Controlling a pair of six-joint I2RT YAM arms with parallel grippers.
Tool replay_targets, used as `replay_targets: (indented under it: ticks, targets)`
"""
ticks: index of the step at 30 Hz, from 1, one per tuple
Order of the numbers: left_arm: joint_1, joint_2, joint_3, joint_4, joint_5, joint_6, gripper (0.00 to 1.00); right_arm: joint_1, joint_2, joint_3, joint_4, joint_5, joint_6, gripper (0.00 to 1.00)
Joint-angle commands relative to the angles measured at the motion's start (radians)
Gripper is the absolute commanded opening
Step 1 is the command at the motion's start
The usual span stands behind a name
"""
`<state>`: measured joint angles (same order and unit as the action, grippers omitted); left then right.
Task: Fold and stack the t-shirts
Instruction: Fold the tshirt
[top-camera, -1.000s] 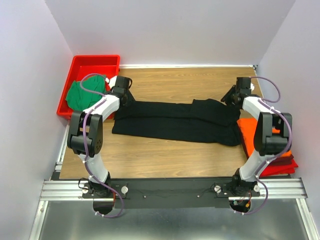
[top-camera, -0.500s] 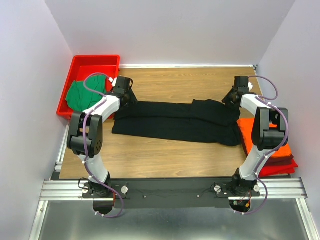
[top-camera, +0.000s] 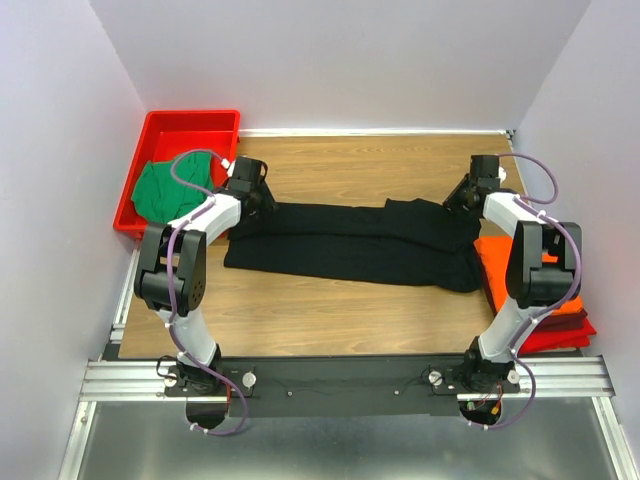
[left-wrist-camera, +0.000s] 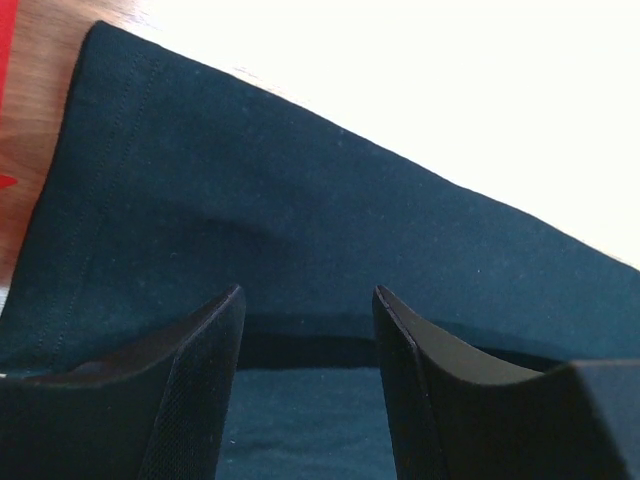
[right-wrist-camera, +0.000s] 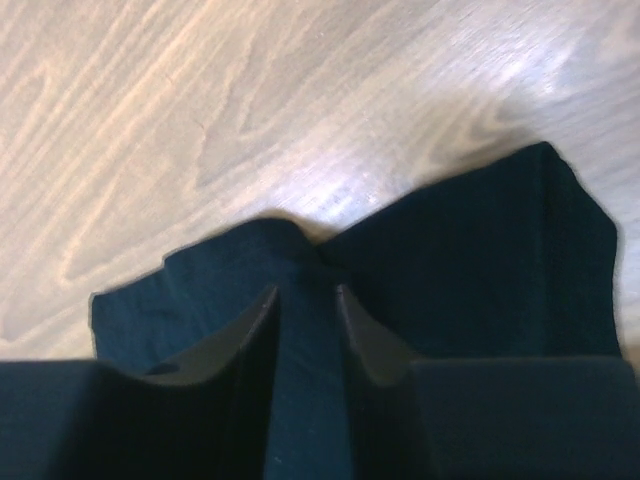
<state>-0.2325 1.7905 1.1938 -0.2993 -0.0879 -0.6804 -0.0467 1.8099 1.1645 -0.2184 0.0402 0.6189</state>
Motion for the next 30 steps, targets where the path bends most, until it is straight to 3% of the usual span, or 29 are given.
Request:
replay_targets:
  ticks: [1, 3, 30]
  targets:
    - [-0.008, -0.04, -0.014, 0.023, 0.027, 0.012, 0.62, 0.002, -0.055, -0.034, 0.004, 0.062, -0.01, 0.42]
    - [-0.01, -0.039, -0.016, 0.026, 0.031, 0.013, 0.62, 0.002, -0.05, -0.037, 0.005, 0.061, -0.013, 0.46]
    - [-0.016, -0.026, -0.028, 0.038, 0.04, 0.012, 0.62, 0.001, 0.034, -0.017, 0.017, 0.024, -0.024, 0.43]
